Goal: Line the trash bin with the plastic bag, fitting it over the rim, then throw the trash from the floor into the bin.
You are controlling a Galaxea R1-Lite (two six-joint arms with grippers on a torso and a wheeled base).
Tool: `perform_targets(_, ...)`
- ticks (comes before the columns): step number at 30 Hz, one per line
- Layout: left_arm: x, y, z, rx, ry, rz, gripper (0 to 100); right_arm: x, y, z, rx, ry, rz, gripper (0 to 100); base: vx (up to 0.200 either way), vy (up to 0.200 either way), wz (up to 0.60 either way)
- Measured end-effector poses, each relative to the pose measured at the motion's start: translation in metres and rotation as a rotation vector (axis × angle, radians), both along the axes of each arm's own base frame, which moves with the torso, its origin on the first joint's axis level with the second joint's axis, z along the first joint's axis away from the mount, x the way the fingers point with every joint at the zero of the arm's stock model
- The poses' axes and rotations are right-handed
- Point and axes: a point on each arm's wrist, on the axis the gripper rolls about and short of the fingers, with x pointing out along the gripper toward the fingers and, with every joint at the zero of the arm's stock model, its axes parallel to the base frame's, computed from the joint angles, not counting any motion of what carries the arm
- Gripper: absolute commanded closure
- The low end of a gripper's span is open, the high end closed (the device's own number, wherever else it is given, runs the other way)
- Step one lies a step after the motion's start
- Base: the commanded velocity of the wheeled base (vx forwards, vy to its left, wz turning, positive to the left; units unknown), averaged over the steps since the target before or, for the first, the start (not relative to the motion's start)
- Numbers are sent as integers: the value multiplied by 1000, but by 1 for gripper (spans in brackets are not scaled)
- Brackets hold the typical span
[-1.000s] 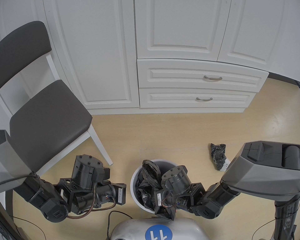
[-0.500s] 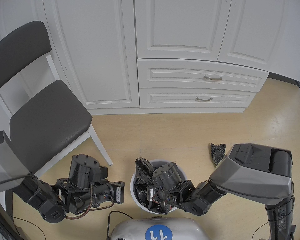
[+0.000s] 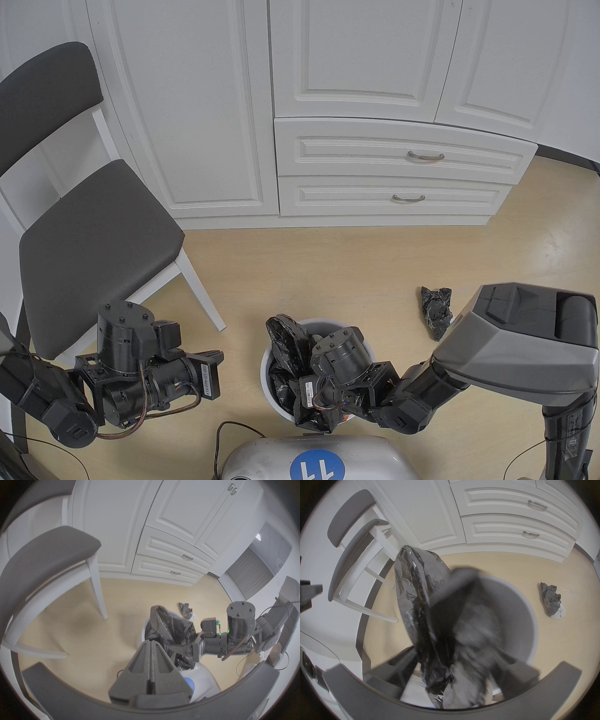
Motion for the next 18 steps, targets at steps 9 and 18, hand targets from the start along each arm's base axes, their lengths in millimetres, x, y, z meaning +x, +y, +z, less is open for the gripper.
perform_targets(9,15,7,23,71,-69,-6,100,-12,-13,13,-50,-28,49,0,0,0,0)
perform_targets(18,29,-5,58,92,-40,-28,100,-26,-31,40,-76,-77,93,0,0,0,0)
